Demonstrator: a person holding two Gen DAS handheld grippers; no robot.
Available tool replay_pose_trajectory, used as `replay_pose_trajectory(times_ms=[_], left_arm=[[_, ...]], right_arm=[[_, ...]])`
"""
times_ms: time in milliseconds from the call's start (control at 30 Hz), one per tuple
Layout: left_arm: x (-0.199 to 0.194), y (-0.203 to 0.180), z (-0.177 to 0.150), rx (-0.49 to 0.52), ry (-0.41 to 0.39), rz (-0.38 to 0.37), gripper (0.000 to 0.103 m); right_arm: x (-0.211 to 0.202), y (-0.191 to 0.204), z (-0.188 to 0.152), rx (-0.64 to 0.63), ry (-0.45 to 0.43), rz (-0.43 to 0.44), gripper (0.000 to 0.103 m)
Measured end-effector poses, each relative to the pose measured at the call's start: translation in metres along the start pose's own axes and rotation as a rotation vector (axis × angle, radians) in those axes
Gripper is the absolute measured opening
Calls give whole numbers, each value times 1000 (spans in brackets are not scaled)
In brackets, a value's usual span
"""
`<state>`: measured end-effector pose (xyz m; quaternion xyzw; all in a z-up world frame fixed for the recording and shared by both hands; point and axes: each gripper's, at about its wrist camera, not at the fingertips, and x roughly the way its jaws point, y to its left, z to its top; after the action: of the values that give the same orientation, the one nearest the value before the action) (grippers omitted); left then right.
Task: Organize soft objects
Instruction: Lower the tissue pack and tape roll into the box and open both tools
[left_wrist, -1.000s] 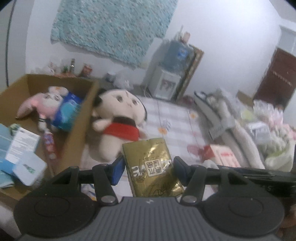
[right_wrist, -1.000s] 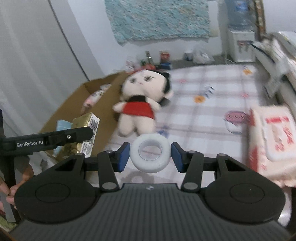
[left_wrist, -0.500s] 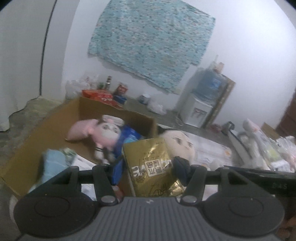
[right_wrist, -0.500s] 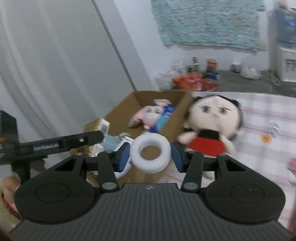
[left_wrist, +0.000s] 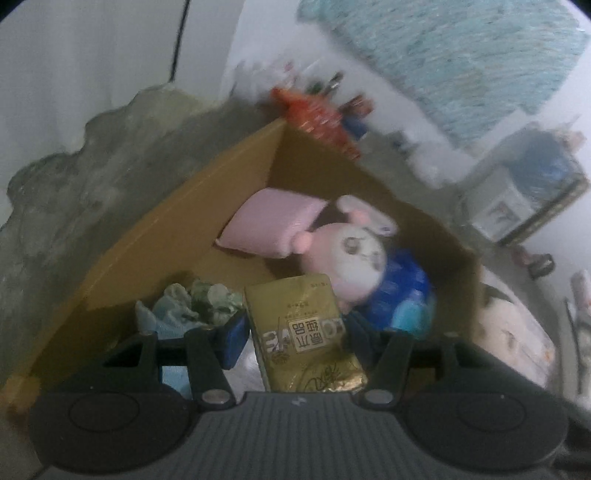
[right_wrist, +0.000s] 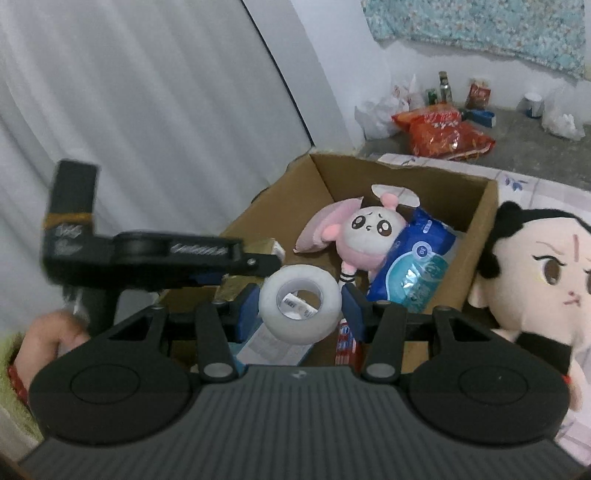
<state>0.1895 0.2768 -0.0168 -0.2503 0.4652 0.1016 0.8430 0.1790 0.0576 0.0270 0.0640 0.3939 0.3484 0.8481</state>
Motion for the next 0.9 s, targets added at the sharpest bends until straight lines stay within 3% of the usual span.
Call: replay_pose_trajectory(times_ms=[133, 400, 467, 600, 733, 900], left_arm=[[35, 6, 15, -57, 53, 66, 59], [70, 21, 28, -145, 36, 131, 60], [75, 22, 29, -151, 33, 129, 61], [75, 25, 33, -167, 24, 100, 73], [65, 22, 31, -153, -3, 80, 83], [44, 12, 24, -136, -27, 37, 88]], right_arm=[[17, -8, 1, 12, 19, 5, 48], [30, -22, 2, 5, 34, 4, 48], [32, -22, 3, -5, 34, 0, 48], [36, -22, 5, -23, 36, -12, 48], [39, -19, 7, -41, 44, -24, 48], [43, -13, 9, -84, 64, -41, 48]])
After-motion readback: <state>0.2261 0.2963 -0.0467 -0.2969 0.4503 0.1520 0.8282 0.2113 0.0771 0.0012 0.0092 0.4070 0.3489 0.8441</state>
